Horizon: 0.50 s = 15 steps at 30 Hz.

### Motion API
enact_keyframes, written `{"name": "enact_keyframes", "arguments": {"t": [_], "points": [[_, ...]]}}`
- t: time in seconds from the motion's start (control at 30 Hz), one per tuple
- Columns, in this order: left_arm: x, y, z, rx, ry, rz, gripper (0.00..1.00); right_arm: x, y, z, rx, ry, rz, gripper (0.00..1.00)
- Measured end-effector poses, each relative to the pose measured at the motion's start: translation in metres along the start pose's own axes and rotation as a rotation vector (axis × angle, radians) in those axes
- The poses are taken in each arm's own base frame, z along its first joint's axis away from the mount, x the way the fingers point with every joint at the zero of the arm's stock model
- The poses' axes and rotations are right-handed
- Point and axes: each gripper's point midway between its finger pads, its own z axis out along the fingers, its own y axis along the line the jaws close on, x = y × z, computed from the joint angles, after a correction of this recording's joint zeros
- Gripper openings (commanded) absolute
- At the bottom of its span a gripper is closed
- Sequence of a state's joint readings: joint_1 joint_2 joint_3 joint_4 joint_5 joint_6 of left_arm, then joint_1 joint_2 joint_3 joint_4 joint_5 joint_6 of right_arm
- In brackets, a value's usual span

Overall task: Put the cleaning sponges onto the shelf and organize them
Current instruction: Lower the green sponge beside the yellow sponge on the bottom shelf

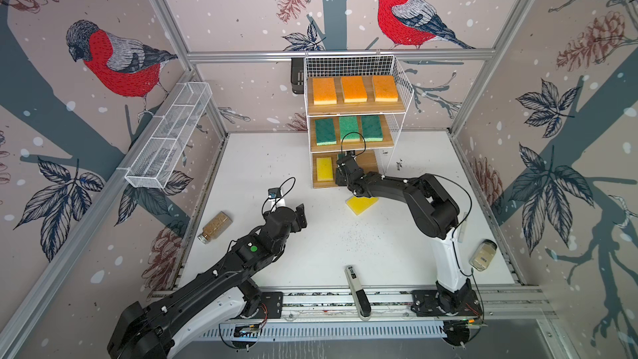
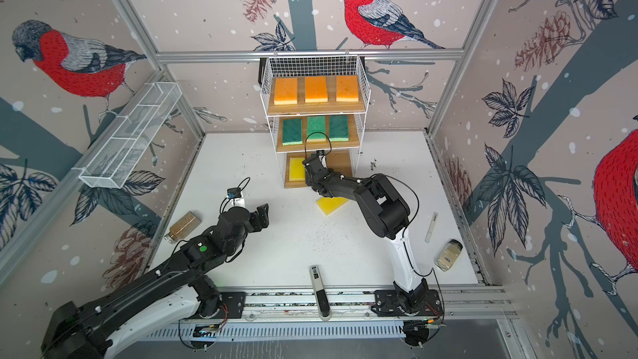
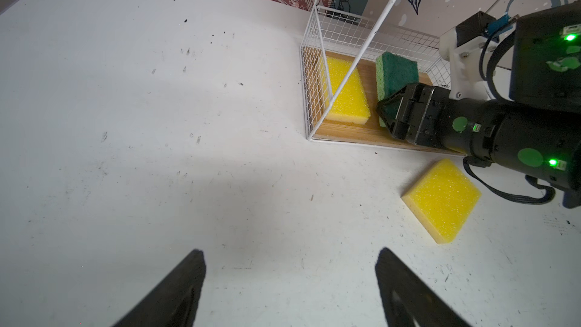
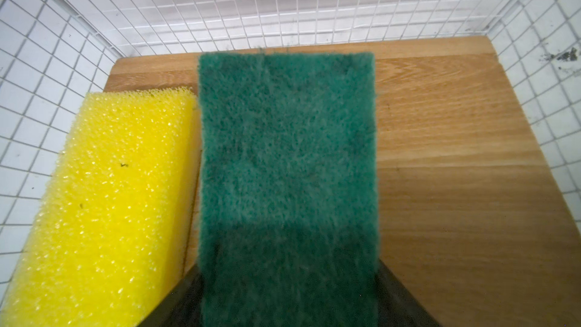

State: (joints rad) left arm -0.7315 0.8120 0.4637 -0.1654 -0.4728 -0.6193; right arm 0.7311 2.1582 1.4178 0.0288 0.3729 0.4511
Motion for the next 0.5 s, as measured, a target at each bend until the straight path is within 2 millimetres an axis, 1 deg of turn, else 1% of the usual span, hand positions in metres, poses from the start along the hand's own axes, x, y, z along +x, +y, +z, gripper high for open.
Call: {"name": "enact_keyframes", "arguments": {"t": [0.37,0.5], "points": [[0.0028,0.0006,0.0025,-0.009,0.011,0.009,0.86,-0.0004,0.0019,0.0023,-0.002,0.000,-0.004,0.72],[0.0006,-0.0009,0.0024,-0.007,0.008,0.008,0.86,-0.0020,0.0035,0.0042,-0.003,-0.002,-0.007,0.72]]}}
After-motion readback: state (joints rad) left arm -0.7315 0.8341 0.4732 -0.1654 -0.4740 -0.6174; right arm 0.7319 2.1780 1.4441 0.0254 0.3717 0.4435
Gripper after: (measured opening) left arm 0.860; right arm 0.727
